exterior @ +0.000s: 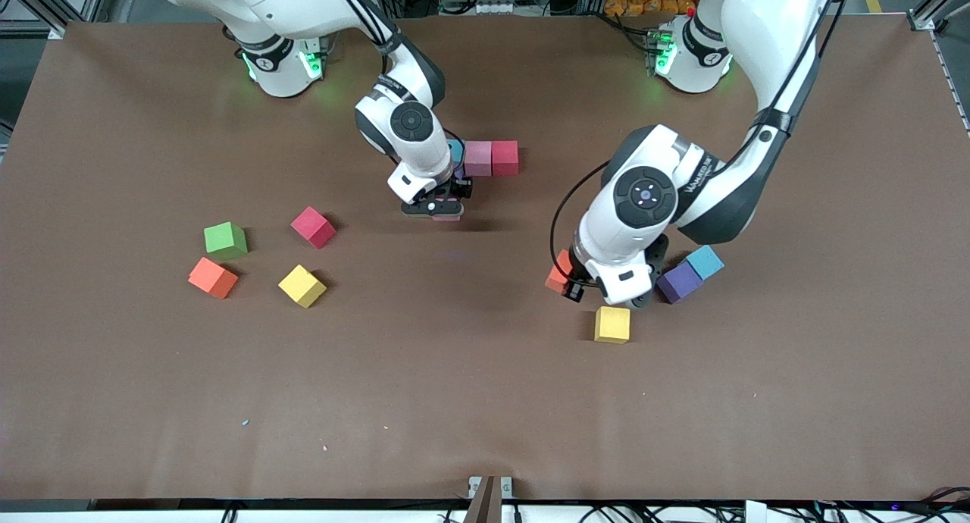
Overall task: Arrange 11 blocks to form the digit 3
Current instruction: 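Carry the orange cube to the cluster while the right gripper reaches yellow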
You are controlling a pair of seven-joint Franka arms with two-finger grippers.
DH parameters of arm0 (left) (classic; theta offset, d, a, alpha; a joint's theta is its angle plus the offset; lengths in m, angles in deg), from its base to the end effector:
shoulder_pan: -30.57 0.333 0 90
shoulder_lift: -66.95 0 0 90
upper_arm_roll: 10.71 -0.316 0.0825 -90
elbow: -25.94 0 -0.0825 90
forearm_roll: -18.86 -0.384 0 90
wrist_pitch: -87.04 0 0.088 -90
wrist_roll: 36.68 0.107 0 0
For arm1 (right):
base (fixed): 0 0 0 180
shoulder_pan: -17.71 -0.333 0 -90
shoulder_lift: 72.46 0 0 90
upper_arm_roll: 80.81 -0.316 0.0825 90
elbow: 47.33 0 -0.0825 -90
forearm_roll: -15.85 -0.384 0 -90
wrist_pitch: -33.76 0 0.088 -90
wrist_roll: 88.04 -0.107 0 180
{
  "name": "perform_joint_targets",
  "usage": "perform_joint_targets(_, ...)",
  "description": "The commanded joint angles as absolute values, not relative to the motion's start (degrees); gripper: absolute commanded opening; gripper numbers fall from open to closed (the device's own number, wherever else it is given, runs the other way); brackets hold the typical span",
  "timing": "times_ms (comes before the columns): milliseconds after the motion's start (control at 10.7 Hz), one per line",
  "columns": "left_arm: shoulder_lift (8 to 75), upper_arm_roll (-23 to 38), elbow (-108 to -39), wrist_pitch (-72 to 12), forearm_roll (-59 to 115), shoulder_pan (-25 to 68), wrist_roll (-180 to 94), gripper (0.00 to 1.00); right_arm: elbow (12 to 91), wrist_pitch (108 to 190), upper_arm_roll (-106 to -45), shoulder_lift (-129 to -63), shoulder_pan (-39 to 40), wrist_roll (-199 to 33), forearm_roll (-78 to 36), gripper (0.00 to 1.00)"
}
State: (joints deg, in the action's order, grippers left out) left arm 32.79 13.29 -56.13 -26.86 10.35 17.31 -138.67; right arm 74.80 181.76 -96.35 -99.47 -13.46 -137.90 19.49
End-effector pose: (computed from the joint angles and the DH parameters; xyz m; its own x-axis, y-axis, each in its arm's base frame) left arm 0.6016 -0.3766 0.3687 0.4190 0.9031 -0.0942 0.9067 -0.4216 -0.0095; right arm 0.3913 0.4188 0.1907 0.9974 -0.0271 -0.0671 -0.0310 -0.9979 -0.0575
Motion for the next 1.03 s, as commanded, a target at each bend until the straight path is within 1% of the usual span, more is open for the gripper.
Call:
perform_joint_targets(0,33.46,13.55,-59.13,-28.79,12.09,16.07,-142.83,0.00,77.03,182.12,-96.36,-97.60,-13.49,-138.93,20.60,0.09)
perform_joint_targets(94,33.56,14.33,-60.18,-29.67,12.09,16.06,-145.03,0.00,76.95,182.12,-96.36,-97.69,-13.49,-139.01,20.60,0.68)
perform_joint_targets(187,33.90,15.21,-62.28,-31.68,12.00,16.06,-146.88,0.00,76.86,182.03,-96.36,-97.43,-13.49,-139.28,20.60,1.00)
perform_joint_targets(374,34.26,16.00,-66.51,-37.48,11.66,15.89,-153.10,0.00,76.59,181.33,-96.45,-96.20,-13.49,-139.45,20.51,1.00)
perform_joint_targets(468,34.26,16.01,-67.65,-38.81,11.56,15.19,-156.70,0.00,76.59,180.54,-96.45,-94.71,-13.49,-139.54,20.43,1.00)
perform_joint_targets(749,34.00,16.01,-69.94,-39.52,11.21,12.30,-166.91,0.00,76.59,177.20,-96.54,-90.49,-12.62,-139.45,19.99,1.00)
perform_joint_targets(936,34.87,16.01,-74.76,-44.15,10.95,11.41,-170.78,0.00,76.59,175.36,-96.54,-89.60,-8.07,-139.37,19.81,1.00)
